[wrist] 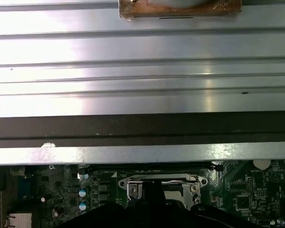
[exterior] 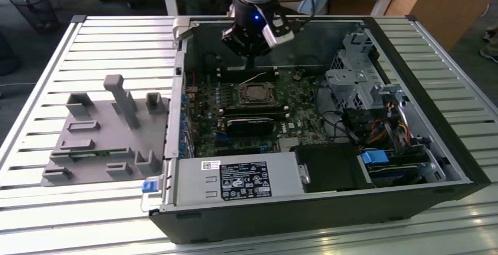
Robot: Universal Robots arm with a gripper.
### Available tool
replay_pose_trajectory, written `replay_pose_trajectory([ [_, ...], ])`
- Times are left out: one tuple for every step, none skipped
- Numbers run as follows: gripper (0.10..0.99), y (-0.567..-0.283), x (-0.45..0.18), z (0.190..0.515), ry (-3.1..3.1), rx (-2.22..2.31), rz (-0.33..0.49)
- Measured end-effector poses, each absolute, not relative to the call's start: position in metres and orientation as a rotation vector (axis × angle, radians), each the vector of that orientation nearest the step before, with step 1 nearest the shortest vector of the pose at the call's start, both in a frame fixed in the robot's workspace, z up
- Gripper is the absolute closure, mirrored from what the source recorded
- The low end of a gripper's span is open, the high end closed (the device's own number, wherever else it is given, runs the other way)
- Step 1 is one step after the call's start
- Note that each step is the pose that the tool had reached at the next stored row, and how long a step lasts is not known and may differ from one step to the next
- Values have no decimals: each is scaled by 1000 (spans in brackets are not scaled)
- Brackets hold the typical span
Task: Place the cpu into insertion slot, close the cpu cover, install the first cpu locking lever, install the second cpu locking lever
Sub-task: 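Install the first cpu locking lever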
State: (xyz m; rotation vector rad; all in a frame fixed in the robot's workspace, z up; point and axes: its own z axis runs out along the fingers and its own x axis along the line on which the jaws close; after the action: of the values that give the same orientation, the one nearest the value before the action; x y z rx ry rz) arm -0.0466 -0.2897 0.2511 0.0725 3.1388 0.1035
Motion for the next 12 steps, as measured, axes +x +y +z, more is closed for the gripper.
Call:
replay_pose_trajectory([
  [965,-290,-47,251,3138,72,120],
  [965,-291,-47,251,3137,71,126],
  [965,-292,-47,250,3136,71,130],
  [965,-293,-47,250,3134,70,136],
  [965,-294,-47,250,3133,69,142],
  [965,-294,-47,249,3131,67,146],
  [965,-294,-47,248,3128,65,146],
  [965,-294,-47,248,3127,63,146],
  [965,-294,-46,247,3127,62,146],
  [965,-294,-46,246,3127,62,146],
  [965,-294,-46,245,3127,62,146],
  [965,-294,-46,244,3127,62,146],
])
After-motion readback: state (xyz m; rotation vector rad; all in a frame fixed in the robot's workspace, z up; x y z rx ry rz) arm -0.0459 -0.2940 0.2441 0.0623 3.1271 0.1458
